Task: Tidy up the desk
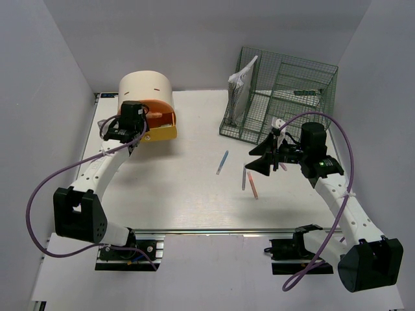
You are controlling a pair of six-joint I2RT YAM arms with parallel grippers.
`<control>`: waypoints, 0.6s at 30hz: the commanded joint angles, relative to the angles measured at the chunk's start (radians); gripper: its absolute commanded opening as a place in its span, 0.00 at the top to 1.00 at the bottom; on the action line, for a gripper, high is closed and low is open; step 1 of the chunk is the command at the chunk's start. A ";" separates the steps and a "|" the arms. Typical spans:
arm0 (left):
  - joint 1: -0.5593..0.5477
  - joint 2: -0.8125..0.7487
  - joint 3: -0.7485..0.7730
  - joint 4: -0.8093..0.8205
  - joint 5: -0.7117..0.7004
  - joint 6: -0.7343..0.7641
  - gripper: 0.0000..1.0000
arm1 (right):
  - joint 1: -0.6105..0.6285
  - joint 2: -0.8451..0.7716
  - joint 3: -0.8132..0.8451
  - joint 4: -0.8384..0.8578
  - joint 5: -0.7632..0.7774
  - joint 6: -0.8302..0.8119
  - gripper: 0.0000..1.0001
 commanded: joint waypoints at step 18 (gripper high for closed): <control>0.032 -0.129 0.027 0.218 0.339 0.565 0.98 | -0.022 0.011 -0.003 -0.072 -0.072 -0.179 0.53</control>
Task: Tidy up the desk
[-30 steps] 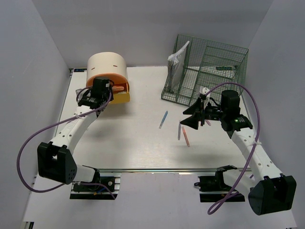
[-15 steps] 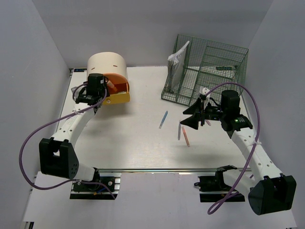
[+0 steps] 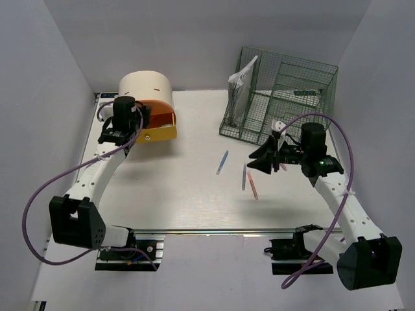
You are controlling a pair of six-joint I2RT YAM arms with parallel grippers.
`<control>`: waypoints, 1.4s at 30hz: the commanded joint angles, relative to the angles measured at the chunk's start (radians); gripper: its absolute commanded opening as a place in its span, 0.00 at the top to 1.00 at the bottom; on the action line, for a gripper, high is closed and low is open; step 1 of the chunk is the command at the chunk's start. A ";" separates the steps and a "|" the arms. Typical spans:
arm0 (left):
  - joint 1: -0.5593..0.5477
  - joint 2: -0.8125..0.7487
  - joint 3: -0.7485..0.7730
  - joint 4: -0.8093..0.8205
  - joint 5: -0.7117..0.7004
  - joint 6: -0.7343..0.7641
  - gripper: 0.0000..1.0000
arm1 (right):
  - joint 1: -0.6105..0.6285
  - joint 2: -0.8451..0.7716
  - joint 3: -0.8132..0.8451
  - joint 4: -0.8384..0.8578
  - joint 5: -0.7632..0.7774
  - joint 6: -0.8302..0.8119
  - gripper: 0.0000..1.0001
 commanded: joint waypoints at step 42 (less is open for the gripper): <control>0.001 -0.747 -0.466 0.046 -0.055 1.104 1.00 | 0.735 1.052 1.122 -0.084 0.902 -0.375 0.92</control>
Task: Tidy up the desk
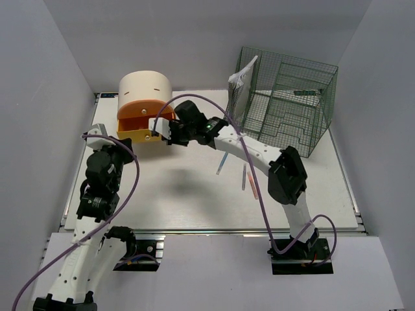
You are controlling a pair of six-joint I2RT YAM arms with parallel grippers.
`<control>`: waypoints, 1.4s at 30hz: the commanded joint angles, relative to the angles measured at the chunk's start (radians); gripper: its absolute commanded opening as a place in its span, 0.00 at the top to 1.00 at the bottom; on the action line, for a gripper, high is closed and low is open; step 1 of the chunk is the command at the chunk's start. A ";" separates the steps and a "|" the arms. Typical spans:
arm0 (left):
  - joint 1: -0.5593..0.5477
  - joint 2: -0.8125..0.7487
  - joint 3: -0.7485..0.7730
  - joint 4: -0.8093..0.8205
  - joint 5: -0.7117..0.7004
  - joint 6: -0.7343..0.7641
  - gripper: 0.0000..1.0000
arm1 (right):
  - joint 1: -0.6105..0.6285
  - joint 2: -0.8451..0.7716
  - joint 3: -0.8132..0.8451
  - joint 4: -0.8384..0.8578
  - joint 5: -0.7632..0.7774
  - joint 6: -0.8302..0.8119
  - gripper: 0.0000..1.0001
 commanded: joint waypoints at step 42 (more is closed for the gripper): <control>0.006 -0.019 -0.018 -0.056 -0.225 -0.060 0.89 | 0.046 0.358 0.208 0.654 0.515 -0.072 1.00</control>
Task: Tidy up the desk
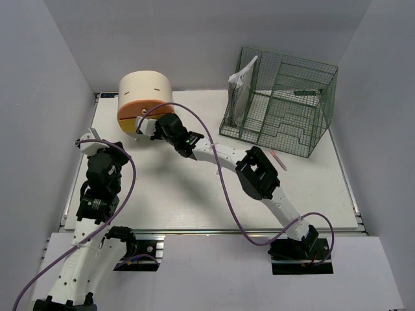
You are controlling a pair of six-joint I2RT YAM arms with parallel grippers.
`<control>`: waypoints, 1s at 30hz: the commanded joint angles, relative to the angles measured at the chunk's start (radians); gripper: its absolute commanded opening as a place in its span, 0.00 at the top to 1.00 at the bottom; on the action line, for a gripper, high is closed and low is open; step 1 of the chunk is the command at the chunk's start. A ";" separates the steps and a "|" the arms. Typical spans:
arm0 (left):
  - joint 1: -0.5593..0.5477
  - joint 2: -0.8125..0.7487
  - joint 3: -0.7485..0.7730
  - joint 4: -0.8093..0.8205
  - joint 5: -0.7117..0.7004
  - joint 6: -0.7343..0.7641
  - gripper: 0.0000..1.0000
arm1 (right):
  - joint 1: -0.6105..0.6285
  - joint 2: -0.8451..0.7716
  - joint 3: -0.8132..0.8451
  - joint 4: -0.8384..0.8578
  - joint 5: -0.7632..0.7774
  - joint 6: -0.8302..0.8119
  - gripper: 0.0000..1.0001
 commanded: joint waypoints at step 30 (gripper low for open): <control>0.007 0.194 -0.016 0.055 0.185 0.011 1.00 | -0.147 -0.395 -0.139 -0.320 -0.535 0.563 1.00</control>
